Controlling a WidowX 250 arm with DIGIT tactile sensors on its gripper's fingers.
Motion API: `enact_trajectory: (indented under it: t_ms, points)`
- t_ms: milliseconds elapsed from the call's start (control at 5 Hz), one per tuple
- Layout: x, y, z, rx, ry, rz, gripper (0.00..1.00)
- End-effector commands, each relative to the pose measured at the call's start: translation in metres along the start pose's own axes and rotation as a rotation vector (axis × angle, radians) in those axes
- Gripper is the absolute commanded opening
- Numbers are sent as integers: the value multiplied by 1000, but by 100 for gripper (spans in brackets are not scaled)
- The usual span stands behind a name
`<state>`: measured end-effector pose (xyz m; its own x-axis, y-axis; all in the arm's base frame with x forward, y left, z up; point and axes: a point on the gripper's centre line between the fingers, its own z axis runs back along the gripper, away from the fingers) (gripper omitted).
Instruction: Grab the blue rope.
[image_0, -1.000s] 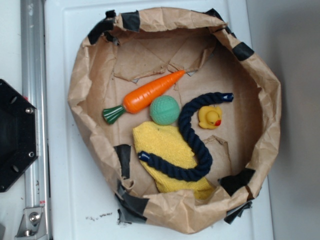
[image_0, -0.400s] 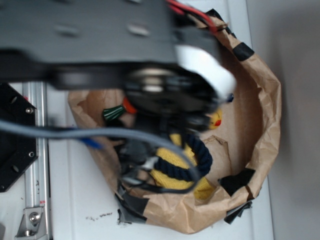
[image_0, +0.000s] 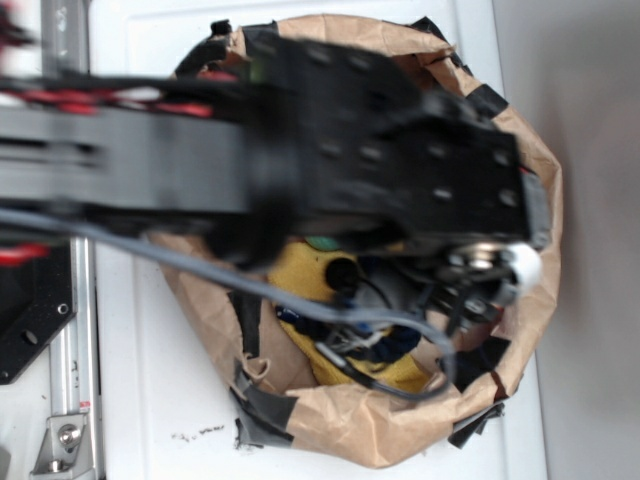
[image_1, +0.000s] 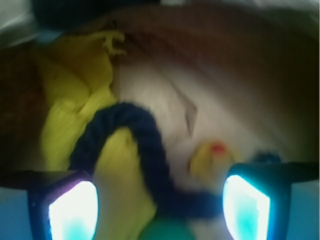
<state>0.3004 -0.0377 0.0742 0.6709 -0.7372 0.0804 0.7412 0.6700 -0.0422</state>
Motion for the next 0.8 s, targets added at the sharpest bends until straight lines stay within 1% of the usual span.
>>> enact_trajectory:
  t_ms: [0,200,400,600]
  points:
    - [30,-41,-30,17,95,-244,100]
    - [28,-25,-43,5,164,-237,100]
    - [21,-25,-41,19,167,-223,100]
    - [18,-18,-40,1,129,-158,0]
